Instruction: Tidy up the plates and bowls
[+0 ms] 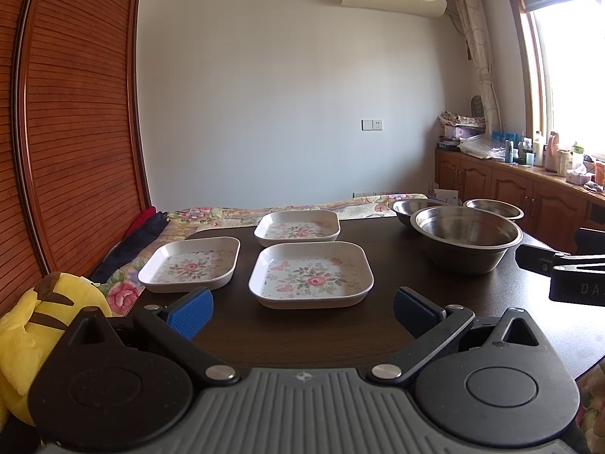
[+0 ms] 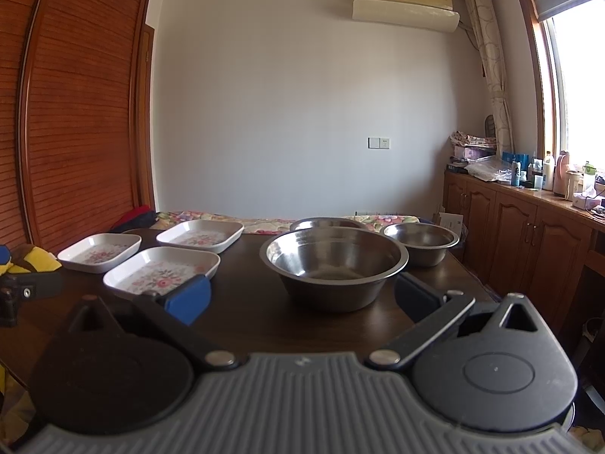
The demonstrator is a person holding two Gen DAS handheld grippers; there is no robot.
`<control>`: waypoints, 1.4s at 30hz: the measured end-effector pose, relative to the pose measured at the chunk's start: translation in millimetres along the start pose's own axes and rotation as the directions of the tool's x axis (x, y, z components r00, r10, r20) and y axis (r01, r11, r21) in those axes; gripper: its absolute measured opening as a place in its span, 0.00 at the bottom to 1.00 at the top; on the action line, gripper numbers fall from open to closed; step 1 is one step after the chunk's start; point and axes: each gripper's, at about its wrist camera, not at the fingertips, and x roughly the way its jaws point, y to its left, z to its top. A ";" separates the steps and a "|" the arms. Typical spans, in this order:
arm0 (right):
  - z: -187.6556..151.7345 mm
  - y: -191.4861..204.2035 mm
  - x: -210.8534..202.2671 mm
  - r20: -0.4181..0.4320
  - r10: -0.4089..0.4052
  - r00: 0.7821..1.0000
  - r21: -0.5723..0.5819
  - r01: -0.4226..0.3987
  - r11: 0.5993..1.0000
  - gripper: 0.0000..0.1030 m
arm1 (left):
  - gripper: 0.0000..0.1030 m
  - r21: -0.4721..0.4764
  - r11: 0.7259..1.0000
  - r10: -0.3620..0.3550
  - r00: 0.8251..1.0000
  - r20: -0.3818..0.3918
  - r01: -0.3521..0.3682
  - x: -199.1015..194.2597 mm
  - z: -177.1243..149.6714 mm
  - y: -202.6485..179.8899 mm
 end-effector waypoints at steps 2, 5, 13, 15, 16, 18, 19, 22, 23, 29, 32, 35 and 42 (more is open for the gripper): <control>0.1 -0.4 -0.1 0.000 0.000 1.000 0.002 0.000 1.000 1.00 | 1.00 0.001 1.000 0.000 1.000 0.000 0.000 1.7 -0.5 -1.7; -0.5 -0.5 -0.1 0.001 0.000 1.000 0.002 0.000 1.000 1.00 | 1.00 0.000 1.000 0.000 1.000 0.000 0.000 2.0 -0.6 -1.7; -0.5 -0.7 -0.2 0.001 0.000 1.000 0.002 0.000 1.000 1.00 | 1.00 0.002 1.000 -0.001 1.000 -0.001 0.001 4.0 -0.9 -3.5; -0.4 -0.7 -0.4 0.001 0.001 1.000 0.002 -0.001 1.000 1.00 | 1.00 0.001 1.000 -0.002 1.000 -0.002 0.002 4.1 -0.9 -3.4; -0.4 -0.8 -0.2 0.001 0.000 1.000 0.002 0.000 1.000 1.00 | 1.00 0.000 1.000 -0.002 1.000 -0.002 0.002 3.8 -1.8 -4.1; -0.5 -1.1 -0.2 0.001 -0.001 1.000 0.003 0.001 1.000 1.00 | 1.00 0.002 1.000 -0.004 1.000 -0.002 0.004 4.2 -2.7 -3.8; -0.5 -1.1 -0.2 0.000 -0.001 1.000 0.004 0.001 1.000 1.00 | 1.00 0.001 1.000 -0.005 1.000 -0.002 0.005 4.1 -2.7 -3.8; -0.5 -1.7 -1.4 0.001 -0.001 1.000 0.005 0.001 1.000 1.00 | 1.00 0.002 1.000 -0.007 1.000 0.001 0.007 2.5 -3.4 -3.7; -0.4 -1.9 -1.3 0.001 -0.001 1.000 0.005 0.001 1.000 1.00 | 1.00 0.001 1.000 -0.007 1.000 0.002 0.007 2.2 -3.6 -3.9; -0.5 -1.6 -1.2 0.001 -0.001 1.000 0.005 0.001 1.000 1.00 | 1.00 0.002 1.000 -0.011 1.000 0.001 0.011 0.7 -3.0 -3.7; -1.0 -1.4 -1.1 0.000 -0.001 1.000 0.005 0.001 1.000 1.00 | 1.00 0.002 1.000 -0.011 1.000 0.001 0.011 0.2 -2.8 -3.7; -2.5 -0.6 -0.4 -0.003 0.001 1.000 0.003 -0.001 1.000 1.00 | 1.00 0.003 1.000 -0.012 1.000 0.002 0.012 -0.8 -2.6 -3.7; -8.7 0.3 4.9 -0.025 0.017 1.000 0.004 -0.017 1.000 1.00 | 1.00 0.001 1.000 -0.015 1.000 -0.018 0.015 1.6 -6.0 -2.5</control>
